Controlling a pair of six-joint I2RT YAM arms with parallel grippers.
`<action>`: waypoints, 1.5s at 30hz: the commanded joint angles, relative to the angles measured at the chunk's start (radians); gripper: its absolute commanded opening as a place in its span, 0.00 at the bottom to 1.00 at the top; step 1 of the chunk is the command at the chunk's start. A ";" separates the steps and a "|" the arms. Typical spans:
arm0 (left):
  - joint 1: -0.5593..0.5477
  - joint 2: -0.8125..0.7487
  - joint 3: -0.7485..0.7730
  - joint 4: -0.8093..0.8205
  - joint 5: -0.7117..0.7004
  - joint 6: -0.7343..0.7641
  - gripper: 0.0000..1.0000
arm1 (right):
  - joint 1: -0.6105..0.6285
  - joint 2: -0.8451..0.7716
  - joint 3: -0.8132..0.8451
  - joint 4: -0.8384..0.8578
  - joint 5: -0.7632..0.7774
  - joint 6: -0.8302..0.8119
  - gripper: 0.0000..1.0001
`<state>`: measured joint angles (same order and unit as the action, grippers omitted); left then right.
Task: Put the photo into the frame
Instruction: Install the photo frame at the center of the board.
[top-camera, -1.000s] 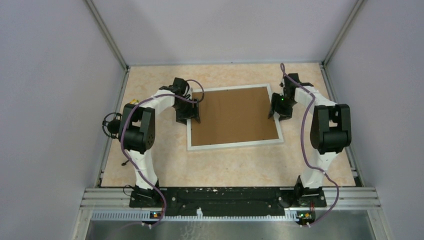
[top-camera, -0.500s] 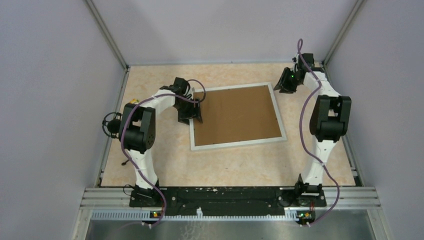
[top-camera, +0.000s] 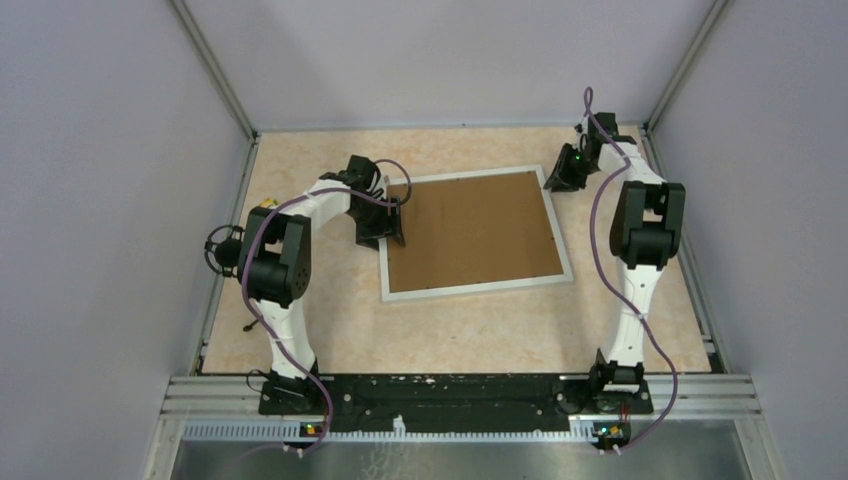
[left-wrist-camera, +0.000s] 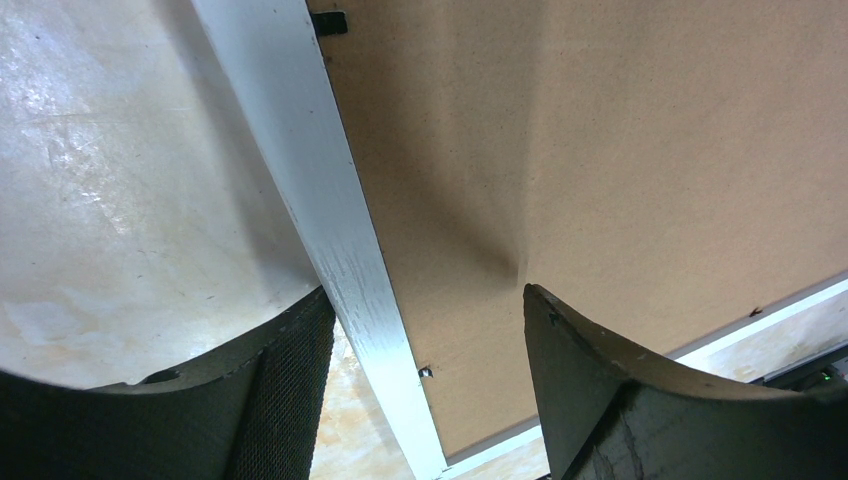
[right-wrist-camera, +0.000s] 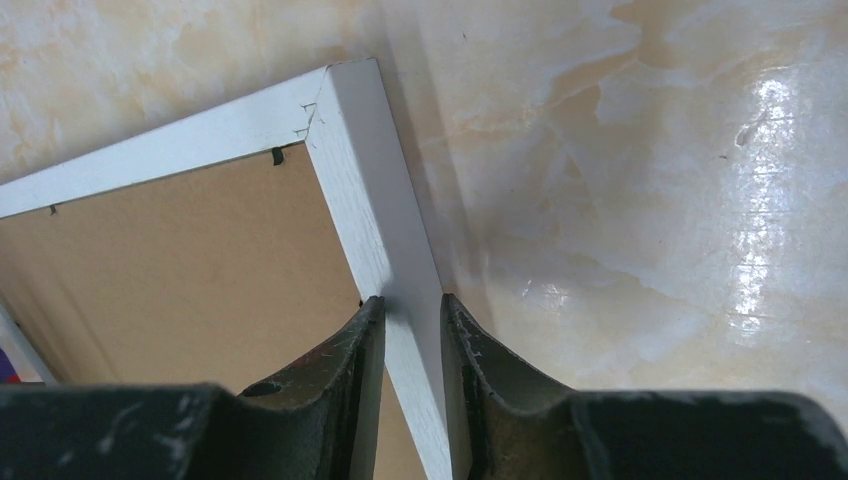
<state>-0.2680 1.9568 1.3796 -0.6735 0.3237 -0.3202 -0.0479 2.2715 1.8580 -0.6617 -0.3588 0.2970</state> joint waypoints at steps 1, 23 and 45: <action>-0.008 0.002 0.002 0.038 0.056 -0.011 0.73 | 0.011 -0.025 -0.035 0.013 -0.014 -0.029 0.27; -0.010 -0.004 -0.010 0.059 0.109 -0.022 0.72 | 0.263 0.059 -0.124 -0.043 0.281 0.048 0.27; -0.010 -0.050 -0.015 0.058 0.097 -0.022 0.72 | 0.428 0.003 0.356 -0.314 0.669 -0.189 0.73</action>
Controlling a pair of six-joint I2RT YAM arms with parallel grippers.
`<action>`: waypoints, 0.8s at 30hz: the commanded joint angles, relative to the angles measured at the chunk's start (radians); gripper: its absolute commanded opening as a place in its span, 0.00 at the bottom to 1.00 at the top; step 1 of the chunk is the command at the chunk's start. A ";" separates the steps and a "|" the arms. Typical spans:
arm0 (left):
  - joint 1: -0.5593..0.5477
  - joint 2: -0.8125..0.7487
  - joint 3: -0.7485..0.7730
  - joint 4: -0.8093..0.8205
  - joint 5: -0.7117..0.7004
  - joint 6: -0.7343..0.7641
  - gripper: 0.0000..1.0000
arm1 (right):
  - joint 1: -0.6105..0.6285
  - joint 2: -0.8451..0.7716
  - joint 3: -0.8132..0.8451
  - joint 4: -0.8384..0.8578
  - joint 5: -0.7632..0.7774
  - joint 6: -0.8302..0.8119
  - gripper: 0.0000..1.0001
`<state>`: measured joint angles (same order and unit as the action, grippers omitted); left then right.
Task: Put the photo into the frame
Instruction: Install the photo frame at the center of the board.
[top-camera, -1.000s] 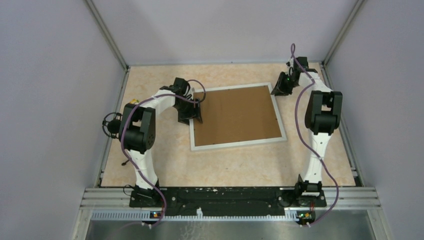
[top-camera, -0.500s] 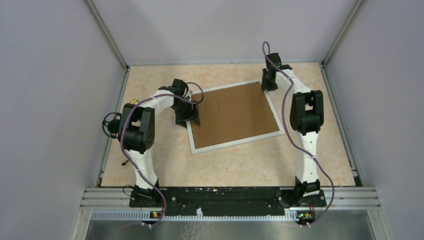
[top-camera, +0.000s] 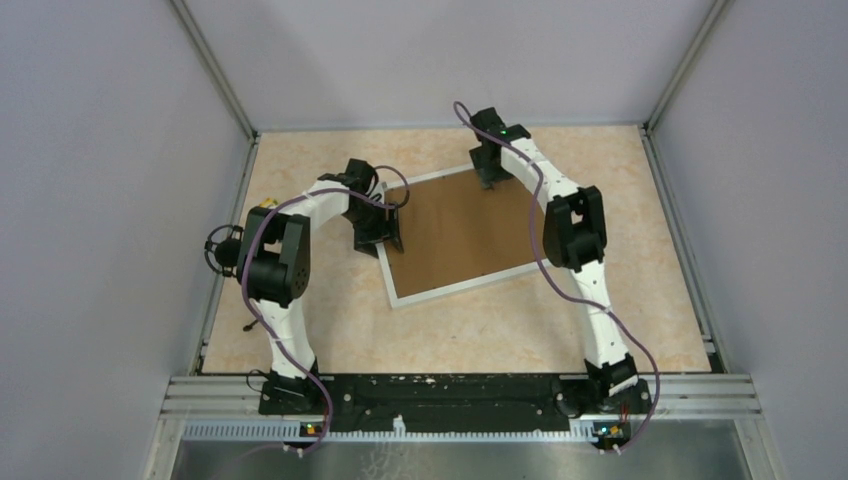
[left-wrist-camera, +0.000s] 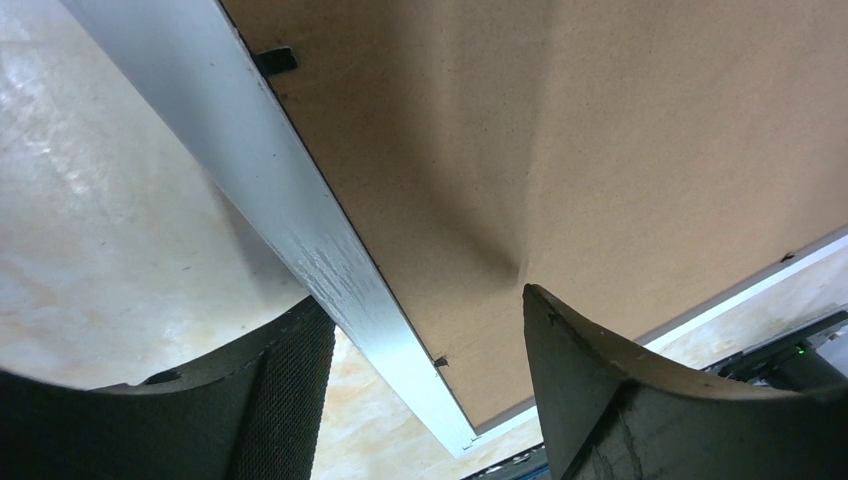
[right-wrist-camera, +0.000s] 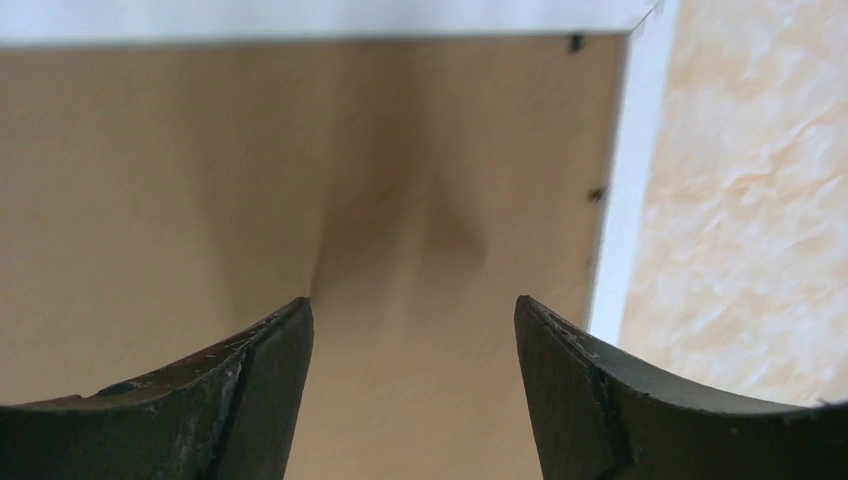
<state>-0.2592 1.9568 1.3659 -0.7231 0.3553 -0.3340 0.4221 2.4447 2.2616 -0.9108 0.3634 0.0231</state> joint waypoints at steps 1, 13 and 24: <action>-0.018 -0.052 -0.002 0.108 0.062 -0.008 0.73 | -0.062 -0.224 -0.103 -0.061 -0.090 0.133 0.73; -0.017 -0.081 -0.007 0.116 0.057 -0.016 0.79 | -0.328 -0.746 -0.820 0.200 -0.348 0.332 0.75; -0.043 -0.267 -0.072 0.182 -0.171 -0.021 0.98 | -0.460 -1.012 -1.298 0.359 -0.456 0.705 0.65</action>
<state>-0.2783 1.8122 1.3239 -0.6197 0.2642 -0.3489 -0.0284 1.5379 1.0698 -0.6300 -0.0288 0.5369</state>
